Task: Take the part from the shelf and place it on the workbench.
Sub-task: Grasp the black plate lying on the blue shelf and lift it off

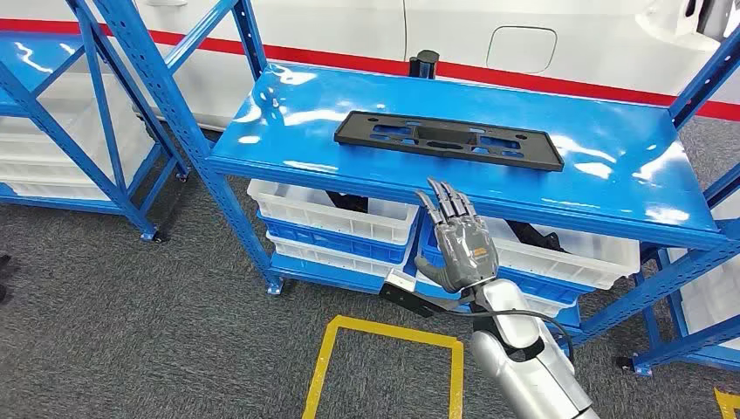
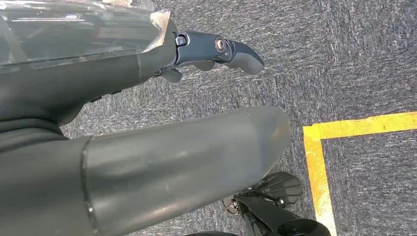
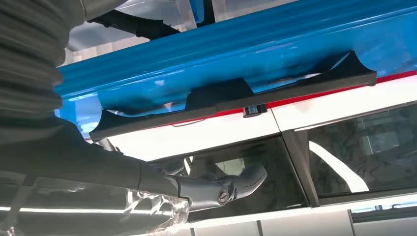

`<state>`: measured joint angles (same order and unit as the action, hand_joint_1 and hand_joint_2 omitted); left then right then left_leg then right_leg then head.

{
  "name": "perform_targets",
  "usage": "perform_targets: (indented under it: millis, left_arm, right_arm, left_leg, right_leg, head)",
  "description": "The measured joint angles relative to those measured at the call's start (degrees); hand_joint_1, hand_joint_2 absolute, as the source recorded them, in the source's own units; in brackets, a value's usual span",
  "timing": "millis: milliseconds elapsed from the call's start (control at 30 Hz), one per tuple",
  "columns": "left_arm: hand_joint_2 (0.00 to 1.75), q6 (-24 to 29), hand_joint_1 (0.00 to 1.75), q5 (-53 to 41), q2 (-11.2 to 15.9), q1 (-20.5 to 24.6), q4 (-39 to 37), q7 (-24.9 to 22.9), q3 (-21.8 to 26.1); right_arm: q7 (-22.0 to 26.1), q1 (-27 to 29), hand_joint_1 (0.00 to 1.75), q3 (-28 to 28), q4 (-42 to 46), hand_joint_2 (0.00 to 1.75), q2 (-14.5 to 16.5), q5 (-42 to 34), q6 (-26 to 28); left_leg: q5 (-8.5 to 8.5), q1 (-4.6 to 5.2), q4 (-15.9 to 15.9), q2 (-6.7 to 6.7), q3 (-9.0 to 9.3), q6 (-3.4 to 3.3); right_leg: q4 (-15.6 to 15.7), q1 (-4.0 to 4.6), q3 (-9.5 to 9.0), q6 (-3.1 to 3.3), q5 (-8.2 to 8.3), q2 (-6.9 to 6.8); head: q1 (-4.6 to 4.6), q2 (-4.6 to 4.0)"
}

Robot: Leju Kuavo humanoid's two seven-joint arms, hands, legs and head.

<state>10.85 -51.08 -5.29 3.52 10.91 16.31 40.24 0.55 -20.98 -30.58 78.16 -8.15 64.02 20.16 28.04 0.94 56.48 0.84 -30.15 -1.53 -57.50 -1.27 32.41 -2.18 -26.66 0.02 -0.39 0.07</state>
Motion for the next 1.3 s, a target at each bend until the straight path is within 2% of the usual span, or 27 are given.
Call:
perform_targets:
  millis: [433,1300]
  left_arm:
    - [0.0,0.3,0.0,0.0,-0.02,-0.04,0.0,0.07,0.21]
    - [0.0,0.46,0.0,-0.1,-0.09,-0.06,0.0,0.04,0.89]
  right_arm:
    - [-0.85,-0.68,0.0,-0.37,-0.74,1.75,-0.25,0.2,4.23]
    - [-1.7,-0.93,0.0,-0.16,-0.74,1.75,-0.77,0.97,5.19]
  left_leg:
    - [0.0,0.0,0.0,0.0,0.0,0.0]
    - [0.06,0.08,0.14,0.01,-0.04,-0.08]
  right_leg:
    - [0.0,0.0,0.01,0.0,0.0,0.0]
    - [0.05,-0.11,0.01,-0.06,0.04,0.0]
  head:
    - [0.0,0.0]
    - [-0.01,0.0]
